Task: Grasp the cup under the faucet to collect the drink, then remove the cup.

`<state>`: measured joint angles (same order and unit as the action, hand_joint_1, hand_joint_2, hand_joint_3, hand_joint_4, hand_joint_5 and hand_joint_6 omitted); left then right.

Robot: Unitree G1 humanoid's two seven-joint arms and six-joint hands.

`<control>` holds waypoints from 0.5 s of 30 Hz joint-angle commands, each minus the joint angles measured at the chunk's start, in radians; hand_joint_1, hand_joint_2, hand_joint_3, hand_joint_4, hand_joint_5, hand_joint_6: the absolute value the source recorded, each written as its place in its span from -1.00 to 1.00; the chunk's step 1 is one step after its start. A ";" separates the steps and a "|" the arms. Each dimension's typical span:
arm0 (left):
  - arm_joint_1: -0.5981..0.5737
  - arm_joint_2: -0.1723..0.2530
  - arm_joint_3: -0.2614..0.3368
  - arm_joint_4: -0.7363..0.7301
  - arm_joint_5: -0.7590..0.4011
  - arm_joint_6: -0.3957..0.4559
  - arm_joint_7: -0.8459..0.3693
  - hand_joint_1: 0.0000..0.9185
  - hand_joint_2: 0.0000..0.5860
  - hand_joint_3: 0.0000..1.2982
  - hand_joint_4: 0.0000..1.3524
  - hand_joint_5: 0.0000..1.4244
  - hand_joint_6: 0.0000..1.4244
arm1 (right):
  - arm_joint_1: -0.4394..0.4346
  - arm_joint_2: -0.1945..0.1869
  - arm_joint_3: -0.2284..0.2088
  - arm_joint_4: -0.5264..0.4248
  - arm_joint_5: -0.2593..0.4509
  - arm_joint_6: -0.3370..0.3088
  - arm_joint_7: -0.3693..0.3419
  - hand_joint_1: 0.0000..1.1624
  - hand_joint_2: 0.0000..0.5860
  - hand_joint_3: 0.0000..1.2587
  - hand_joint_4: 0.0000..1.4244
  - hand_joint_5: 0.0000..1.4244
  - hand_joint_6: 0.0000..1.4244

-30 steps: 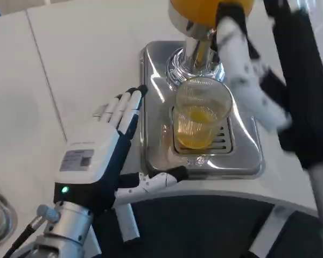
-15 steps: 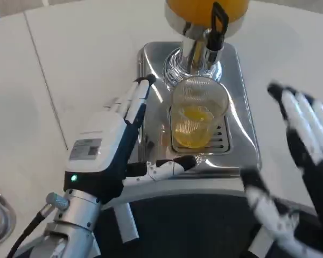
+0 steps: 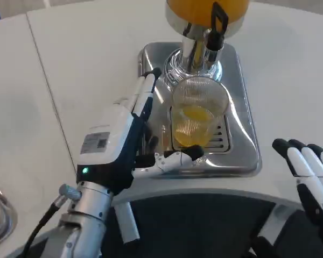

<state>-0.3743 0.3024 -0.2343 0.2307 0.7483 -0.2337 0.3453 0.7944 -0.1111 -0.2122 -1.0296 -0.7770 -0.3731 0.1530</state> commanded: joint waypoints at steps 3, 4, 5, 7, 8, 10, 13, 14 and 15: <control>-0.051 -0.029 -0.031 0.071 -0.012 -0.033 0.026 -0.66 -0.90 -1.00 -1.00 -0.77 -0.72 | 0.020 -0.023 -0.032 0.008 0.021 -0.029 0.005 -0.35 0.36 -1.00 -1.00 -1.00 -1.00; -0.058 -0.033 -0.033 0.080 -0.013 -0.035 0.028 -0.66 -0.90 -1.00 -1.00 -0.77 -0.72 | 0.019 -0.025 -0.032 0.010 0.022 -0.029 0.009 -0.35 0.36 -1.00 -1.00 -1.00 -1.00; -0.066 -0.037 -0.035 0.092 -0.015 -0.038 0.030 -0.66 -0.90 -1.00 -1.00 -0.77 -0.72 | 0.018 -0.026 -0.032 0.012 0.024 -0.029 0.012 -0.35 0.36 -1.00 -1.00 -1.00 -1.00; -0.077 -0.043 -0.037 0.109 -0.018 -0.041 0.034 -0.66 -0.90 -1.00 -1.00 -0.77 -0.72 | 0.012 -0.029 -0.029 0.012 0.024 -0.026 0.021 -0.36 0.37 -1.00 -1.00 -1.00 -1.00; -0.086 -0.050 -0.037 0.124 -0.022 -0.043 0.038 -0.65 -0.90 -1.00 -1.00 -0.77 -0.72 | 0.009 -0.029 -0.028 0.012 0.025 -0.024 0.025 -0.36 0.38 -1.00 -1.00 -1.00 -1.00; -0.102 -0.061 -0.038 0.154 -0.026 -0.048 0.050 -0.63 -0.88 -1.00 -1.00 -0.75 -0.69 | -0.001 -0.028 -0.021 0.008 0.026 -0.015 0.039 -0.36 0.38 -1.00 -1.00 -1.00 -1.00; -0.117 -0.073 -0.037 0.188 -0.039 -0.053 0.063 -0.60 -0.88 -1.00 -1.00 -0.71 -0.66 | -0.013 -0.025 -0.011 0.003 0.028 -0.005 0.058 -0.36 0.37 -1.00 -1.00 -1.00 -1.00; -0.121 -0.076 -0.036 0.199 -0.045 -0.054 0.069 -0.59 -0.87 -1.00 -1.00 -0.70 -0.65 | -0.019 -0.024 -0.008 0.001 0.028 -0.001 0.064 -0.37 0.37 -1.00 -1.00 -1.00 -1.00; -0.126 -0.080 -0.035 0.211 -0.052 -0.056 0.074 -0.57 -0.88 -1.00 -1.00 -0.68 -0.63 | -0.024 -0.023 -0.004 0.000 0.027 0.002 0.070 -0.37 0.37 -1.00 -1.00 -1.00 -1.00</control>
<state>-0.4870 0.2364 -0.2626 0.4091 0.7116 -0.2746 0.3995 0.7795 -0.1315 -0.2214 -1.0242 -0.7577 -0.3833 0.2075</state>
